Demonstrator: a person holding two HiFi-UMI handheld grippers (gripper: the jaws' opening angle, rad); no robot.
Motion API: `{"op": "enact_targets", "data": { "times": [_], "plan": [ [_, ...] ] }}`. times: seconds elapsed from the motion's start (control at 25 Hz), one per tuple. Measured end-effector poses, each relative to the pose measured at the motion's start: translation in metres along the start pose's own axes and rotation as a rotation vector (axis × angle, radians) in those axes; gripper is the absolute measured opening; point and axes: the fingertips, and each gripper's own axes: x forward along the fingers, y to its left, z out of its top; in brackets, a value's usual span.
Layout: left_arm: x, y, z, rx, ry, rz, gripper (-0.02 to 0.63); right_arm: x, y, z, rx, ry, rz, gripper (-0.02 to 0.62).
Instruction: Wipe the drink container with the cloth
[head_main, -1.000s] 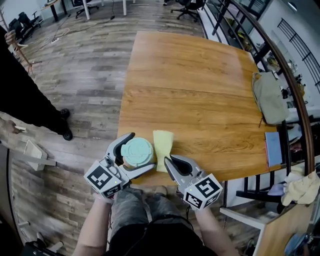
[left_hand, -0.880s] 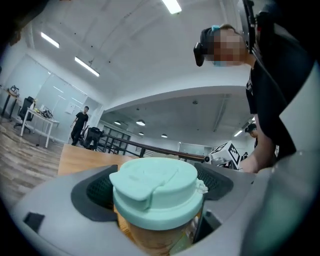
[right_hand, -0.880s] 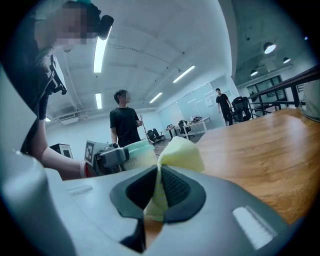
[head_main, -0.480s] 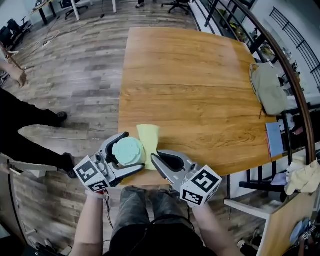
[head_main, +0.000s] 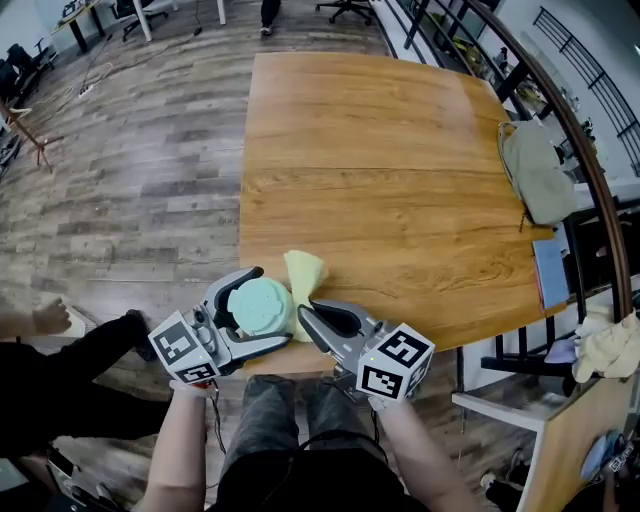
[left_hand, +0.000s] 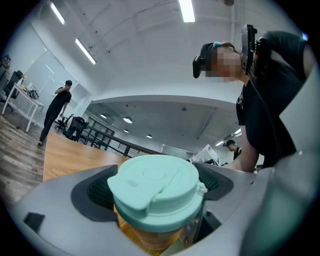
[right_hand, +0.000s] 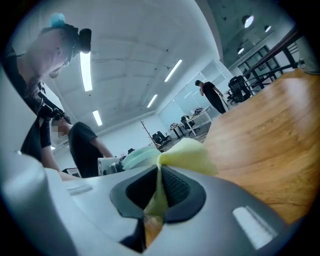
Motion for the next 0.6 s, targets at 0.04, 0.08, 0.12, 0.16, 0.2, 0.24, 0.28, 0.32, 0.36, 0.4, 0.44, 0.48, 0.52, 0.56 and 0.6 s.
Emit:
{"op": "enact_targets", "data": {
  "times": [0.04, 0.08, 0.12, 0.16, 0.2, 0.24, 0.28, 0.32, 0.36, 0.4, 0.44, 0.48, 0.52, 0.56, 0.6],
  "plan": [
    [-0.001, 0.001, 0.0, -0.004, 0.002, -0.005, 0.477, 0.0, -0.005, -0.006, 0.01, 0.015, -0.014, 0.029],
    [-0.003, 0.002, 0.0, -0.008, 0.003, -0.008, 0.477, 0.0, -0.011, -0.012, 0.022, 0.031, -0.028, 0.029],
    [-0.004, 0.004, 0.0, -0.013, 0.003, -0.011, 0.477, 0.001, -0.016, -0.018, 0.033, 0.046, -0.041, 0.029],
    [-0.006, 0.006, 0.0, -0.018, 0.003, -0.013, 0.477, 0.001, -0.021, -0.023, 0.044, 0.058, -0.054, 0.029],
    [-0.007, 0.007, 0.0, -0.022, 0.002, -0.014, 0.477, 0.0, -0.026, -0.028, 0.055, 0.067, -0.066, 0.029],
    [-0.009, 0.008, 0.0, -0.026, 0.001, -0.015, 0.477, -0.001, -0.031, -0.033, 0.063, 0.074, -0.078, 0.029],
    [-0.01, 0.008, -0.001, -0.03, 0.001, -0.017, 0.477, -0.002, -0.035, -0.037, 0.071, 0.081, -0.09, 0.029],
    [-0.011, 0.009, -0.002, -0.034, 0.001, -0.018, 0.477, -0.003, -0.039, -0.041, 0.077, 0.087, -0.102, 0.029],
    [-0.012, 0.009, -0.002, -0.036, 0.002, -0.021, 0.477, -0.004, -0.043, -0.045, 0.082, 0.094, -0.114, 0.029],
    [-0.013, 0.01, -0.002, -0.038, 0.003, -0.024, 0.477, -0.005, -0.047, -0.049, 0.086, 0.1, -0.125, 0.029],
    [-0.014, 0.01, -0.002, -0.04, 0.003, -0.027, 0.477, -0.006, -0.05, -0.053, 0.088, 0.107, -0.136, 0.029],
    [-0.014, 0.01, -0.002, -0.042, 0.003, -0.03, 0.477, -0.007, -0.053, -0.056, 0.089, 0.114, -0.147, 0.029],
    [-0.015, 0.01, -0.002, -0.043, 0.001, -0.033, 0.477, -0.008, -0.056, -0.059, 0.09, 0.121, -0.157, 0.029],
    [-0.014, 0.01, -0.002, -0.044, 0.0, -0.036, 0.477, -0.01, -0.059, -0.062, 0.091, 0.127, -0.167, 0.029],
    [-0.014, 0.009, -0.002, -0.044, 0.0, -0.039, 0.477, -0.011, -0.061, -0.064, 0.092, 0.133, -0.175, 0.029]
  ]
}}
